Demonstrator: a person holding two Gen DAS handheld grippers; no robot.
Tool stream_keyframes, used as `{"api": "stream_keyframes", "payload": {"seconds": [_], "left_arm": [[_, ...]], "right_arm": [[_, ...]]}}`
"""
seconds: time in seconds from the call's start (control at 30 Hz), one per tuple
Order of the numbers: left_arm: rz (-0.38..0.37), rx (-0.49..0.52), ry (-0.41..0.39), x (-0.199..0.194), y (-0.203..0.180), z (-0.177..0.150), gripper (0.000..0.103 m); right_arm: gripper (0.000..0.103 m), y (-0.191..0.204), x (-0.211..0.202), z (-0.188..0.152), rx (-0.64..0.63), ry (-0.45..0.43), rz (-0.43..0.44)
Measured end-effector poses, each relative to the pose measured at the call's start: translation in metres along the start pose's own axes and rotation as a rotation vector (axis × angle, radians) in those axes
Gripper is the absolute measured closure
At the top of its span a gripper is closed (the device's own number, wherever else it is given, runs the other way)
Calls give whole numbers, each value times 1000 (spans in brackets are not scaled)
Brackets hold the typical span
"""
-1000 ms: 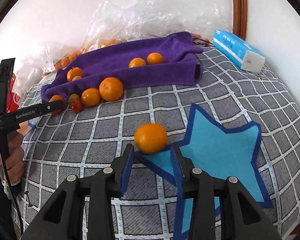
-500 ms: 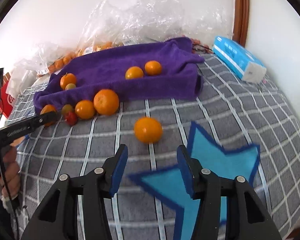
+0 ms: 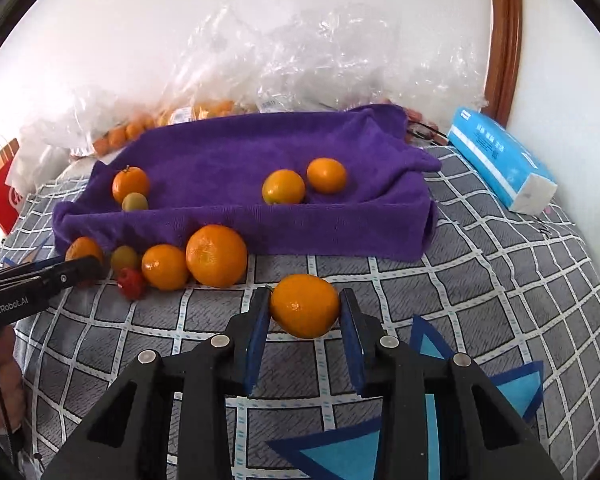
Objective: Organize fruits
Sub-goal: 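Grasp the large tangerine on the bed cover with left tool while right tool holds its orange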
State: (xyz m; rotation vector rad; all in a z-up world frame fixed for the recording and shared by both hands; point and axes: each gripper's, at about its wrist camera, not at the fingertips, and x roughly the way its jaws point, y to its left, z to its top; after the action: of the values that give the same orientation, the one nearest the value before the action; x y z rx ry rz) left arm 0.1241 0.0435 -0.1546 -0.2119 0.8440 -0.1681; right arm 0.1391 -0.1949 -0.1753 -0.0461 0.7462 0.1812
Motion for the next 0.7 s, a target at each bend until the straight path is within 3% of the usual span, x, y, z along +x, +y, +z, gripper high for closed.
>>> {"api": "stream_keyframes", "payload": {"seconds": [0.27,0.7], "left_arm": [[-21,17,-28,-6,-3,0,63],[-30,29,-121,-23,-8,0,63]], "right_arm": [[69,-11,-2,-3,59,-16,41],[69,-16,-8,-4,94,-44,16]]}}
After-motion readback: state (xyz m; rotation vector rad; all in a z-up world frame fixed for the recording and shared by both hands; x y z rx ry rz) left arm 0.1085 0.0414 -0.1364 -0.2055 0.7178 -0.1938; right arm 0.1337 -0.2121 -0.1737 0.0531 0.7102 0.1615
